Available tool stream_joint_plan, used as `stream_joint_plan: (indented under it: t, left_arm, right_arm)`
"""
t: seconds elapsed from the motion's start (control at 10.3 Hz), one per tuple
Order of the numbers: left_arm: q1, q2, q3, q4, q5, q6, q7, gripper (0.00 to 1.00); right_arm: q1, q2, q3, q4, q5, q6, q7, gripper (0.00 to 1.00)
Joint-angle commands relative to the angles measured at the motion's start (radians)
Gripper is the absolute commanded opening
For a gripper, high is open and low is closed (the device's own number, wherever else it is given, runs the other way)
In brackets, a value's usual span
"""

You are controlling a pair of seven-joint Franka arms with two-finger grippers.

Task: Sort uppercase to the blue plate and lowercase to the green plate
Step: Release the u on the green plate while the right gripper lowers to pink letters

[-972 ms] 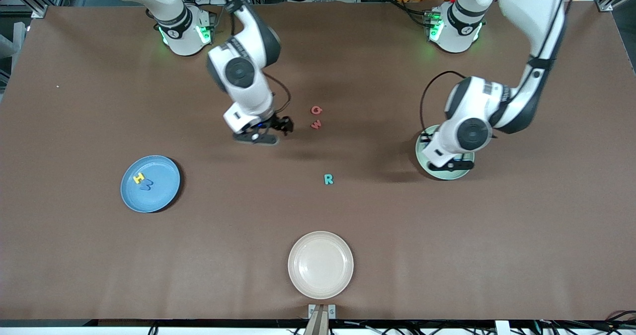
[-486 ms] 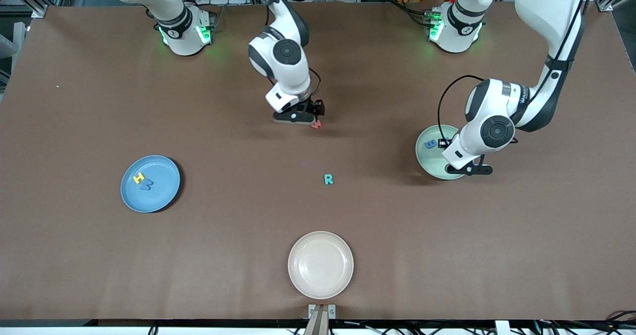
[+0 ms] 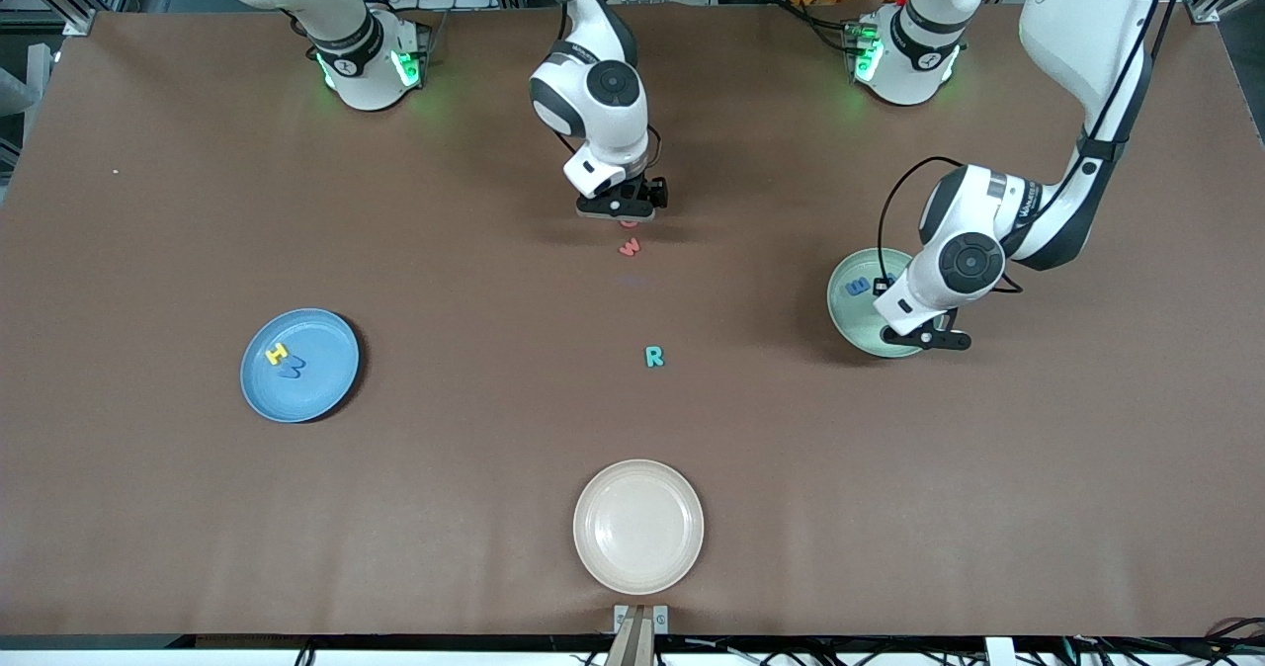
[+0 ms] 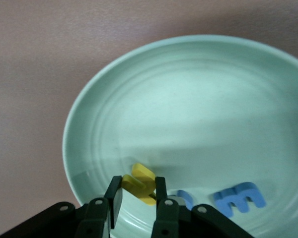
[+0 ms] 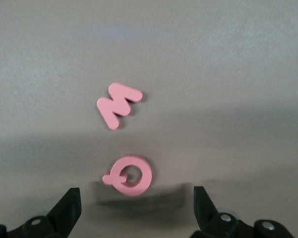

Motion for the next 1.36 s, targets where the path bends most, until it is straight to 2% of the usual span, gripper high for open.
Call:
stream_joint_plan:
  t: [0.0,0.19,0.29,0.39,0.58,0.78,0.87,0.97,1.26]
  left_arm:
    - [0.016,-0.009,-0.013,-0.024,0.027,0.028,0.012,0.26]
    - [0.016,-0.006,-0.013,-0.022,0.04,0.028,0.012,0.34]
    - [0.016,-0.009,-0.013,-0.022,0.04,0.027,0.019,0.55]
    - [0.016,-0.012,-0.013,-0.022,0.04,0.027,0.048,0.6]
    - [0.017,-0.024,-0.014,-0.019,0.04,0.02,0.052,0.64]
    - [0.016,-0.035,-0.014,-0.015,0.037,0.013,0.05,0.74]
    - [0.016,-0.045,-0.016,-0.01,0.026,-0.01,0.049,0.74]
    - [0.013,-0.058,-0.018,-0.007,0.023,-0.042,0.044,0.74]
    - [0.007,-0.078,-0.033,0.014,-0.076,-0.085,0.035,0.74]
  right_arm:
    - [0.013,0.034,-0.01,0.033,-0.002,0.003,0.035,1.0]
    - [0.006,0.039,-0.013,0.044,-0.002,0.003,0.035,1.0]
    - [-0.001,0.048,-0.015,0.053,-0.002,0.003,0.035,1.0]
    - [-0.002,0.054,-0.018,0.061,-0.002,0.003,0.035,1.0]
    - [-0.002,0.056,-0.019,0.065,-0.002,0.003,0.035,1.0]
    - [0.004,0.057,-0.021,0.067,-0.002,0.003,0.035,1.0]
    - [0.007,0.057,-0.023,0.068,-0.002,0.003,0.036,0.32]
    - [0.012,0.057,-0.023,0.067,-0.002,0.003,0.036,0.0]
    - [0.019,0.057,-0.024,0.065,-0.005,0.005,0.036,0.0]
